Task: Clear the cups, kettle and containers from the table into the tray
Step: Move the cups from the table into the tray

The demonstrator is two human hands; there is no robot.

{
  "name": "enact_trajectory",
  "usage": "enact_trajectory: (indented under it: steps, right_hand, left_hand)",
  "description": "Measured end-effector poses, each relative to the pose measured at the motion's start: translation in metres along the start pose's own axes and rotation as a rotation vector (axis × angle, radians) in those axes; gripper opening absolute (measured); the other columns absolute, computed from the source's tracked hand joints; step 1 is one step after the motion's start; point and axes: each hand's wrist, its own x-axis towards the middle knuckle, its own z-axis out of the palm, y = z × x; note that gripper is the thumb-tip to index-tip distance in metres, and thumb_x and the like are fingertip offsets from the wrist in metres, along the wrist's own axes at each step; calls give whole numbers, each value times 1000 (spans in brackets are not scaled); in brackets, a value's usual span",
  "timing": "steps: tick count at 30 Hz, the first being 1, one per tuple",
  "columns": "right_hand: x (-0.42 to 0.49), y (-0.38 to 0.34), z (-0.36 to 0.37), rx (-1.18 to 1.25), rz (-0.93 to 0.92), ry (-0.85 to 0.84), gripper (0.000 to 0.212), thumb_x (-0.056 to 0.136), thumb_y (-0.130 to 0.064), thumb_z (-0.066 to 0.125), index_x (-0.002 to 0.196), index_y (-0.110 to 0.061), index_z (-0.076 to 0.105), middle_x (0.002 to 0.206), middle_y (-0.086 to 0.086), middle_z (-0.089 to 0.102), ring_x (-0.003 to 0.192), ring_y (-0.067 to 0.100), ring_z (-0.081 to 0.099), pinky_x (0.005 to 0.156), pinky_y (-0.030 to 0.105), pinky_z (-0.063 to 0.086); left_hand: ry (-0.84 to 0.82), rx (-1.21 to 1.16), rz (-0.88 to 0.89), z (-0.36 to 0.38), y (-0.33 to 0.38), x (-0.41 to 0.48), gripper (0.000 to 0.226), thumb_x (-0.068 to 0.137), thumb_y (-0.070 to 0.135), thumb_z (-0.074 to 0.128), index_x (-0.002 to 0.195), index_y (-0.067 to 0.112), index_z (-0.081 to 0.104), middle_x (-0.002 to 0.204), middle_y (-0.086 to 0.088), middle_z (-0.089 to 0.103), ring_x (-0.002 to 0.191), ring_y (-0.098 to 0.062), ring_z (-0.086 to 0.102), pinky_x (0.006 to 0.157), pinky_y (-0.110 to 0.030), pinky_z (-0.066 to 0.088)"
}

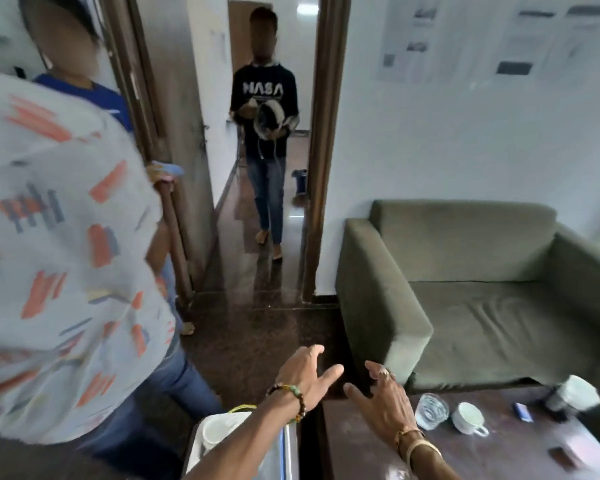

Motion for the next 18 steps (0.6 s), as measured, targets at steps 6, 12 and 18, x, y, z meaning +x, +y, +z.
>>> enact_trajectory:
  steps: [6,12,18]
  right_hand:
    - [-63,65,-102,-21,18,293,76,75,-63,69,135,-19,51,126,1,58,112,18,59,95,33,45]
    - [-155,147,-191,-30,90,469,71,75,-59,71,128,-14,55,123,7,58,112,24,59,95,35,46]
    - [-249,228,-287,-36,242,637,75,76,-57,72,132,-11,53,123,8,58,115,24,58,97,32,43]
  left_hand:
    - [58,13,159,51,112,-39,65,88,66,43,138,24,46,135,-1,52,125,-20,52,105,-37,42]
    - [4,63,287,108,201,-106,60,90,61,47,135,22,48,133,-5,53,124,-25,52,102,-39,43]
    - [-93,60,462,176,307,-165,55,90,52,56,135,23,48,135,-3,52,124,-24,51,102,-35,43]
